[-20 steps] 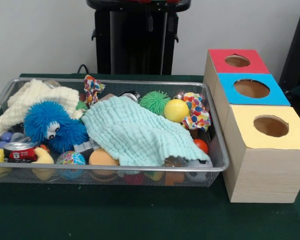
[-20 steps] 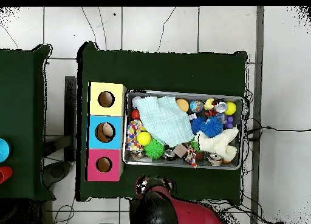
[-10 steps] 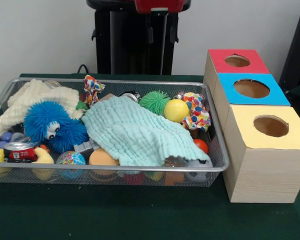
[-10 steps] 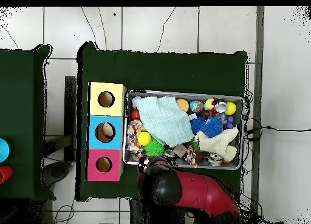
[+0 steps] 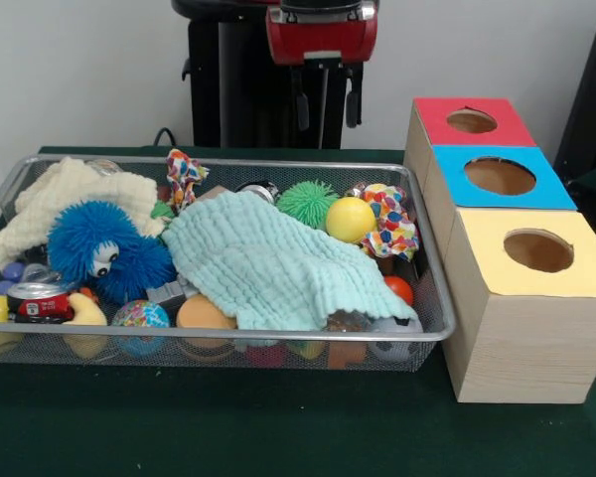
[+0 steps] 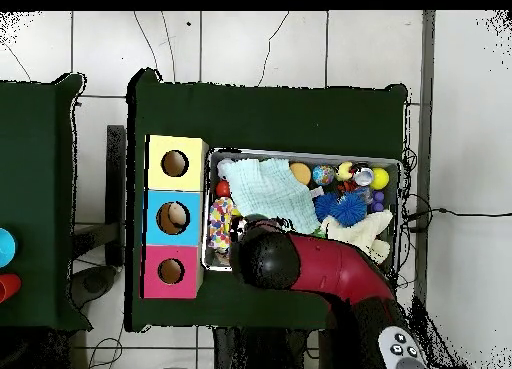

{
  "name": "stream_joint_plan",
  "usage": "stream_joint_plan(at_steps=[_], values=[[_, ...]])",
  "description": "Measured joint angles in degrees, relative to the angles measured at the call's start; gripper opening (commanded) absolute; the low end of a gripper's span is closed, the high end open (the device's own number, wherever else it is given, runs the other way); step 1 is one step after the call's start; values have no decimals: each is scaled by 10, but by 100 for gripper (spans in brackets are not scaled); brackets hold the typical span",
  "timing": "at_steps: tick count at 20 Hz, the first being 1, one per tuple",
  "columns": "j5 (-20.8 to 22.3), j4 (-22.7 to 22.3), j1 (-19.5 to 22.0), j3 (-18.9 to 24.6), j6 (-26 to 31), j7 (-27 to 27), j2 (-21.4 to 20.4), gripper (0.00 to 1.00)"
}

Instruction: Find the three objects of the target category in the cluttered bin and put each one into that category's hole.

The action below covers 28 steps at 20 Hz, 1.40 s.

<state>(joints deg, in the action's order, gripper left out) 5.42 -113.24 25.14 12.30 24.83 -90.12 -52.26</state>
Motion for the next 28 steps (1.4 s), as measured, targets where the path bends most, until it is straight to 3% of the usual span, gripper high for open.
stream_joint_plan(at_steps=[12,28], values=[[-3,111,-4,3,11,0,71,100],[-1,163,19,6,11,0,134,100]])
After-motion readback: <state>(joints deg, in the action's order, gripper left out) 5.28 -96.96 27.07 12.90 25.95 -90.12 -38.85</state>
